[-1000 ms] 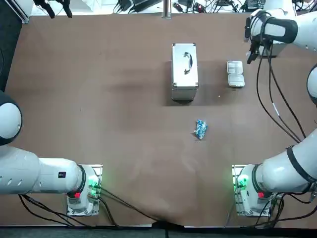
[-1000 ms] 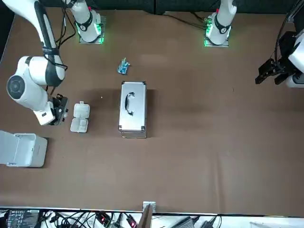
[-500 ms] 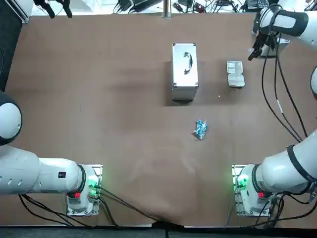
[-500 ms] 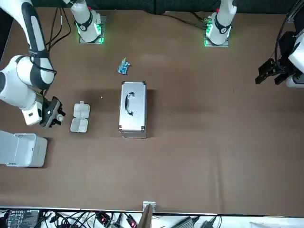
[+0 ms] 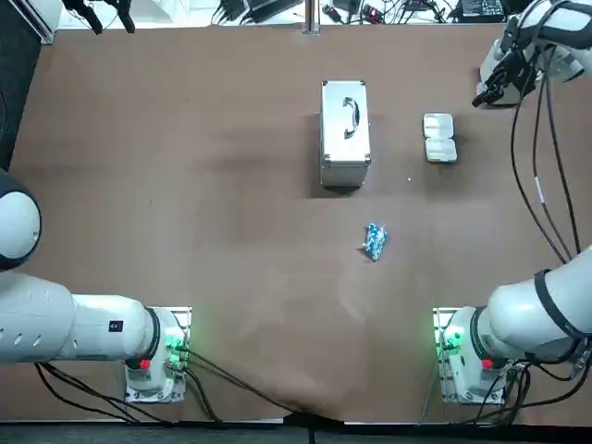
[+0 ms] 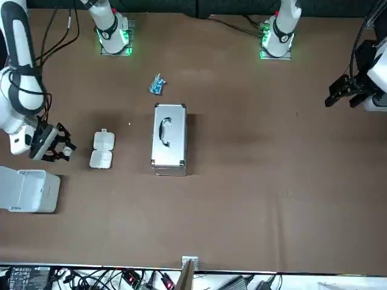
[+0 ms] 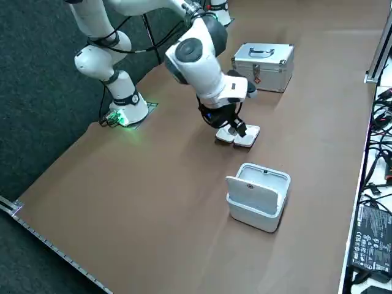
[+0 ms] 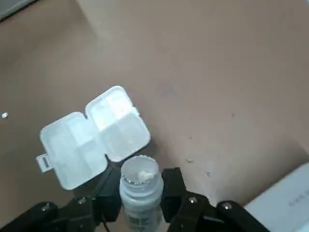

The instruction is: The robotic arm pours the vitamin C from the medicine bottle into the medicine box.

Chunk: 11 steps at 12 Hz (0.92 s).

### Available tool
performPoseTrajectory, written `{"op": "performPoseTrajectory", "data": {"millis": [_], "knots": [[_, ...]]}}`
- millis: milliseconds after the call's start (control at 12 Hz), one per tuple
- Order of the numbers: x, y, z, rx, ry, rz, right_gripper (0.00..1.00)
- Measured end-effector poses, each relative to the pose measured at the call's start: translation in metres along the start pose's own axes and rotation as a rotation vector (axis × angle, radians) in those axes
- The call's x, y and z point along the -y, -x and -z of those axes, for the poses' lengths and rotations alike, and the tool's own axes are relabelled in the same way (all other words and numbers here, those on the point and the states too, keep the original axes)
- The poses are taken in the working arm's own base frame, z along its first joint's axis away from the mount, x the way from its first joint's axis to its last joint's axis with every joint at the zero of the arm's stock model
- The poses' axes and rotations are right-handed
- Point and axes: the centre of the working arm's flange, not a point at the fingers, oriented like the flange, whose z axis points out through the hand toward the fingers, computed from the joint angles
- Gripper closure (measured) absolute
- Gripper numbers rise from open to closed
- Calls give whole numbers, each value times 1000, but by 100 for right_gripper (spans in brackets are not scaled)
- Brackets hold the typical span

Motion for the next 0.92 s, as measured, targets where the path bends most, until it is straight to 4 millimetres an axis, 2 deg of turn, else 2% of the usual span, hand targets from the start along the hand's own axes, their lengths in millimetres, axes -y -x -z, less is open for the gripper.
{"op": "performPoseTrajectory", "data": {"millis": [417,917], "knots": [[-3,40,-2,-213,23,-69,56],[14,76,-29,-444,21,-79,56]]}}
